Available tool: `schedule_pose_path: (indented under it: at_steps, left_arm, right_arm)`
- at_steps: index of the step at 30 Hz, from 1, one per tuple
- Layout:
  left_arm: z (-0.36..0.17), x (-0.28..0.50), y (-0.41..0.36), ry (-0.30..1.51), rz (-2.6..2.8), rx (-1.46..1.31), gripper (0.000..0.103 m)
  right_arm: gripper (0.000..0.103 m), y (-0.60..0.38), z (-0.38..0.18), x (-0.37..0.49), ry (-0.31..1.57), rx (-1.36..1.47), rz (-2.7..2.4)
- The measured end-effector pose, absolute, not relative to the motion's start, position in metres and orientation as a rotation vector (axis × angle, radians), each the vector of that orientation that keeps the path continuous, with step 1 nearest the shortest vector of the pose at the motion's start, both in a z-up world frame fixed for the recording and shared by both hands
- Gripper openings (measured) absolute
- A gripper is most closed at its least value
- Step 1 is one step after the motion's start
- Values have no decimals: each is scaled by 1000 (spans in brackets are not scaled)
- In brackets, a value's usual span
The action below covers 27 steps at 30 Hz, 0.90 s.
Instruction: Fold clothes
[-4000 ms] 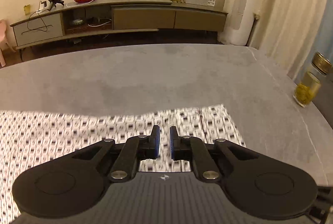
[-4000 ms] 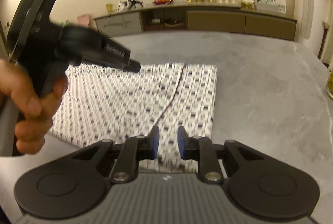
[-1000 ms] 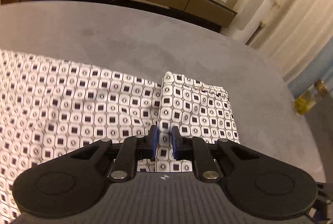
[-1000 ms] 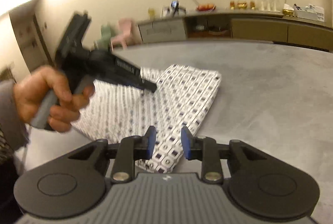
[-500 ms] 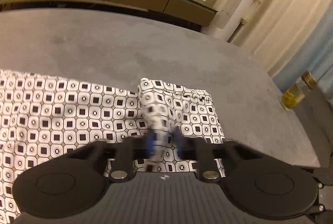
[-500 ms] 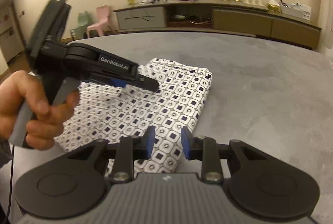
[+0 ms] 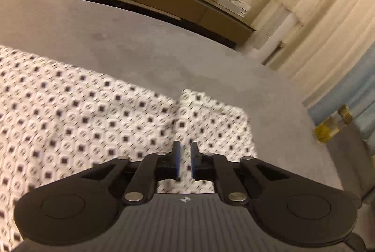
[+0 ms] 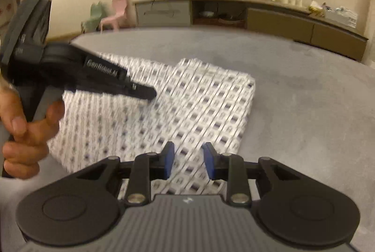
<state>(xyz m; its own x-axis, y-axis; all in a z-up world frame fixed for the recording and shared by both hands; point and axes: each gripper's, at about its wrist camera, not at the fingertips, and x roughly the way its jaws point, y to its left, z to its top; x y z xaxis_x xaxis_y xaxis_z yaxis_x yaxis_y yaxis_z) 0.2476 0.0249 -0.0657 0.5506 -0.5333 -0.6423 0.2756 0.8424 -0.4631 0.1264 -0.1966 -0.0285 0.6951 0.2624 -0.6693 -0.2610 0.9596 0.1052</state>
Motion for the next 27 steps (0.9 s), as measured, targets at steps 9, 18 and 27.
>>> schedule_pose_path:
  at_steps: [9,18,27]
  left_arm:
    - [-65,252,-1,848,-390,-212,3]
    - [-68,234,11,849,-288,-196,2]
    - [-60,182,28,929,-402,-308,55]
  right_arm:
    - [26,-217,-32,185,740,-12,219]
    - [18,-200,-42,209,742,-83,288]
    - [28,-229,-19,200,730,99,326]
